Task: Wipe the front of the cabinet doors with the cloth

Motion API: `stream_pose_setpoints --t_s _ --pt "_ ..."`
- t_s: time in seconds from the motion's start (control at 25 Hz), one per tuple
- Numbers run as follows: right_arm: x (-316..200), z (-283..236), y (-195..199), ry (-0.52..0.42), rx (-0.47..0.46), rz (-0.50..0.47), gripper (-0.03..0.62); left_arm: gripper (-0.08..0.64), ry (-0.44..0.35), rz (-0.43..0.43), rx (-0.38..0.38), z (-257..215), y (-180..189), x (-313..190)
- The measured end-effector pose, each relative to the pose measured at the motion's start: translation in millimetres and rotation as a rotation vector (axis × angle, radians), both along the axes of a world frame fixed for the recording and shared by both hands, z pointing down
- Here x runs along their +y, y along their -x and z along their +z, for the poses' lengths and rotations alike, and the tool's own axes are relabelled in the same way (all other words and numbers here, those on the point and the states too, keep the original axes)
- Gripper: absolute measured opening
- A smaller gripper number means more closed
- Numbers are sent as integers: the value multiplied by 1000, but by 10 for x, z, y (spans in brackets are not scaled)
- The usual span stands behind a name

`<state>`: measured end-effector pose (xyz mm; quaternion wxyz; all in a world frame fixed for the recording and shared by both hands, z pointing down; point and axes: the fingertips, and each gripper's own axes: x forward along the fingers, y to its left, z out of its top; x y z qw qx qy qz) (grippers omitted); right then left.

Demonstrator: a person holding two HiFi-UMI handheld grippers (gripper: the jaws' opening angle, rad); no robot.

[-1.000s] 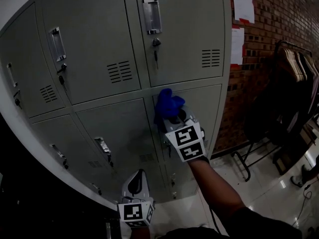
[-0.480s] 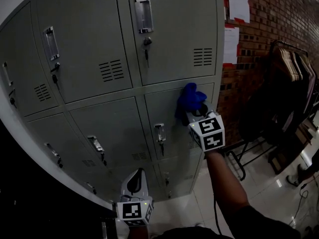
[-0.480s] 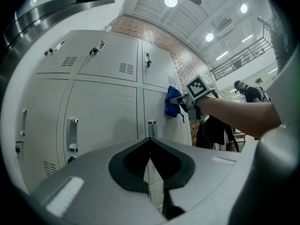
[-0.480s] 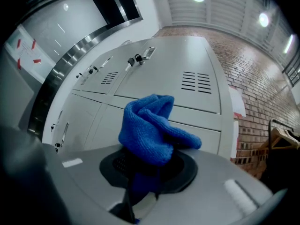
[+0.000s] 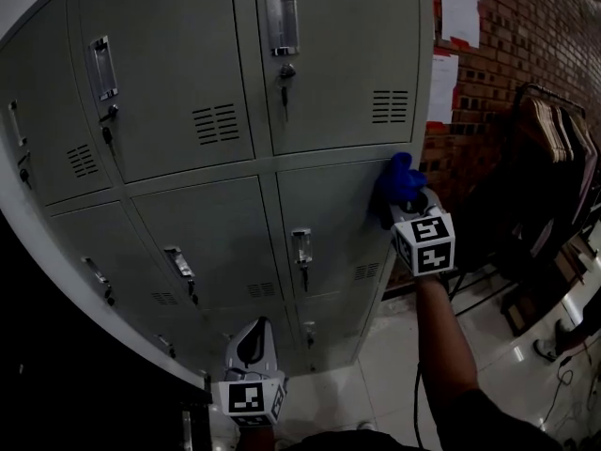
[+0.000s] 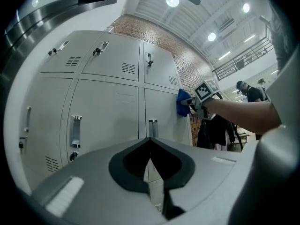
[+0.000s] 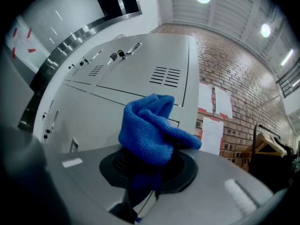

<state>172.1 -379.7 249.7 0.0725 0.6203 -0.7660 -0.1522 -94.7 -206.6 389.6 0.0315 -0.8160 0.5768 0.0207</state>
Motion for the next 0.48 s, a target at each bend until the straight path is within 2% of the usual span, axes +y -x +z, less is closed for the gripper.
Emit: stream_pose_setpoints --t_s 0.12,0.2,0.36,0.48 --pt "22 1 -16 -10 31 36 89 17 4 0 0 5 -8 20" --pt "87 -3 89 -22 28 22 89 17 5 0 0 18 -11 32" --pt "245 42 572 -38 5 -85 89 17 4 -1 -3 21 4 43" --pt "309 146 1033 -26 27 -162 89 17 5 -8 -4 24 47 56"
